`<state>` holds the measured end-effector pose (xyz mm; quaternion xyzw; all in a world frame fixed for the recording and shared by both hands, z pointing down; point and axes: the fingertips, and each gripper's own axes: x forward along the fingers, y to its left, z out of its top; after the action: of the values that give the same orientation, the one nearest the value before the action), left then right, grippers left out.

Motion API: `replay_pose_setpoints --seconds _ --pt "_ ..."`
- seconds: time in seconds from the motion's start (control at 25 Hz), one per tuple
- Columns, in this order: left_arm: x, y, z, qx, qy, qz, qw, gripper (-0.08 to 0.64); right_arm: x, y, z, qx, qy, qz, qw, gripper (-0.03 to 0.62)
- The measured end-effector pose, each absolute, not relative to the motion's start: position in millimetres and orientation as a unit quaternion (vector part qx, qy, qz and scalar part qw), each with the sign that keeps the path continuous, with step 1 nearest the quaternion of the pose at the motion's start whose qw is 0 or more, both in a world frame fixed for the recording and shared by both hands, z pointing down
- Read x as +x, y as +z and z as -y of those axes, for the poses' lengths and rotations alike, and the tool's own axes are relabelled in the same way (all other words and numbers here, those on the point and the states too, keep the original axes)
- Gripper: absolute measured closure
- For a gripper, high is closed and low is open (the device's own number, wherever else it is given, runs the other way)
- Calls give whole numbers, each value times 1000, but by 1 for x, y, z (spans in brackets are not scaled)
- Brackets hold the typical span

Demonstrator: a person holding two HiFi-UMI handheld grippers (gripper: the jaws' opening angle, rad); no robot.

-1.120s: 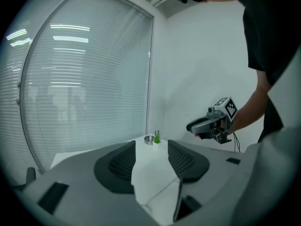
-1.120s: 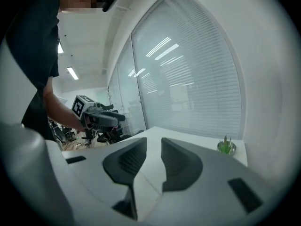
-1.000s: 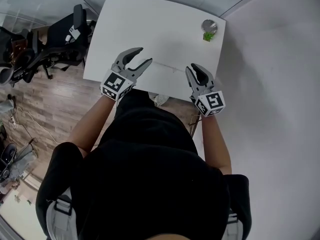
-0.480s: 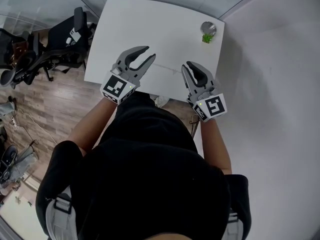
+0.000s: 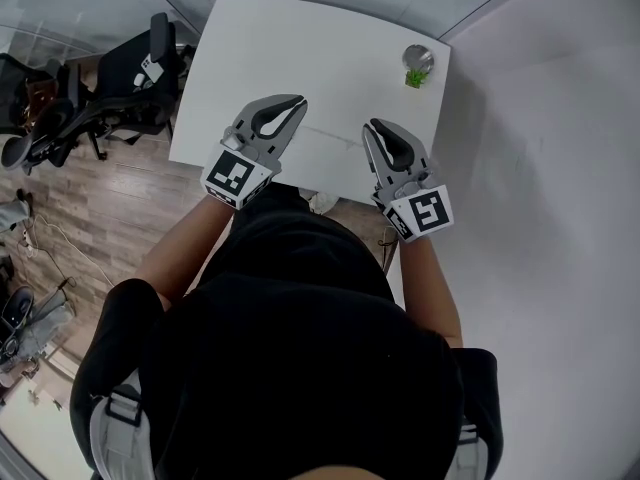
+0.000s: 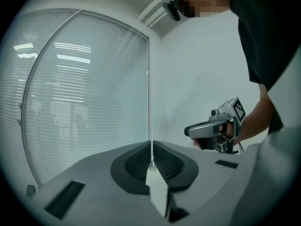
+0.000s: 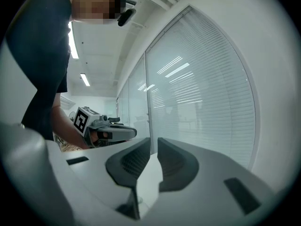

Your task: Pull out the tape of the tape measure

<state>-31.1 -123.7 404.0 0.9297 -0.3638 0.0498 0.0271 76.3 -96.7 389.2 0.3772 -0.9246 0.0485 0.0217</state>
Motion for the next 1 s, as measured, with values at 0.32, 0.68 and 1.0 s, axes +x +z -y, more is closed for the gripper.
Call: replay_pose_setpoints --seconds 0.32,0.68,1.0 --pt "-20 395 120 935 49 352 17 549 77 376 100 385 29 922 11 589" --pt "-6 389 116 940 41 339 6 549 80 370 102 391 17 920 9 589" --pt "-1 381 115 942 38 333 4 549 85 367 102 396 18 918 12 589"
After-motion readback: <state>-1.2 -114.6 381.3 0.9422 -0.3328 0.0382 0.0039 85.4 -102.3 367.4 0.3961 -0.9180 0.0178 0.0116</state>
